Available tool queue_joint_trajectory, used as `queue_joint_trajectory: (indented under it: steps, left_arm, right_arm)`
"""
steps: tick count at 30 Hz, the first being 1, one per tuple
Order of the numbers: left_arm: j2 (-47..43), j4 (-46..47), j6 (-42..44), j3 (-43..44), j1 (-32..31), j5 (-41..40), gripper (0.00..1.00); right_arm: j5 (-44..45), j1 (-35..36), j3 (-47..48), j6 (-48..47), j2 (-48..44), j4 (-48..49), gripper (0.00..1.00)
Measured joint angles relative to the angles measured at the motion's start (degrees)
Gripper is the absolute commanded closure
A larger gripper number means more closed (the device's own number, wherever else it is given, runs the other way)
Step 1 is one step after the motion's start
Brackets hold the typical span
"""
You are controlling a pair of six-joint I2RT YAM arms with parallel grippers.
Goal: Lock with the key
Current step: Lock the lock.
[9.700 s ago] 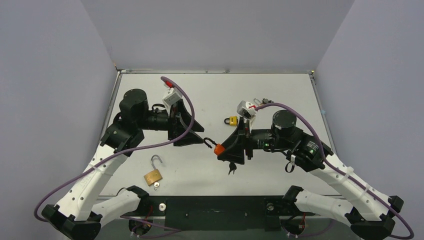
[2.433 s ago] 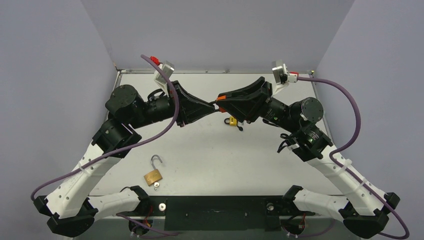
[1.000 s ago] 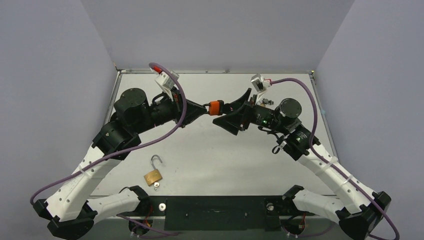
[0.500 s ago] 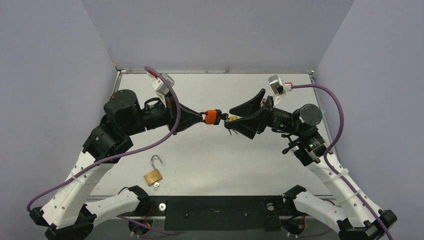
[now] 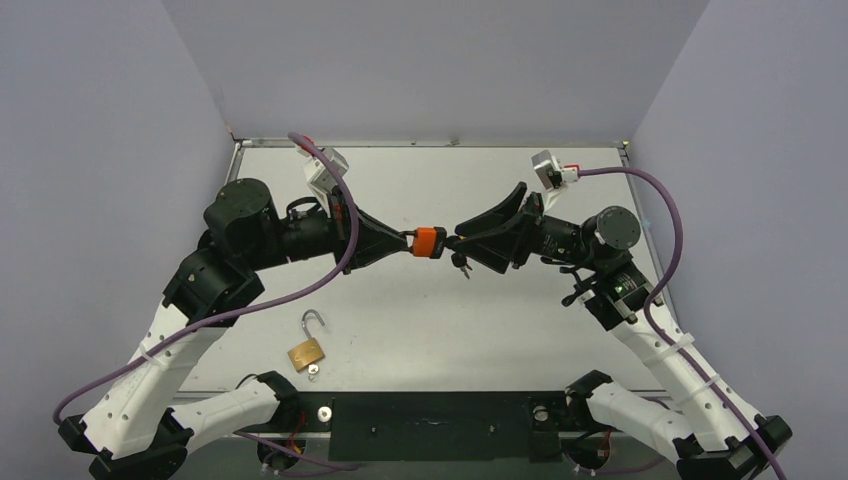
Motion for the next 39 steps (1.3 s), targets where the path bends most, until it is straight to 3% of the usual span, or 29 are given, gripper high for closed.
queue_joint_trajectory:
  steps: [11,16,39]
  left_arm:
    - [0.0,0.76,-1.36,0.0,0.11,0.44,1.0]
    - [0.02,0.9,-1.73,0.0,0.52,0.68,1.0]
    - [-1.22,4.35,-4.68,-2.82,10.27,4.0,1.0]
  right_arm:
    - [0.04,2.78,0.22,-2.23,1.51,-1.75,0.79]
    - [0.11,3.54,0.33,-3.96,1.66,-3.69,1.0]
    - [4.61,-0.42,-2.56,-7.26,-0.85,-8.81,1.0]
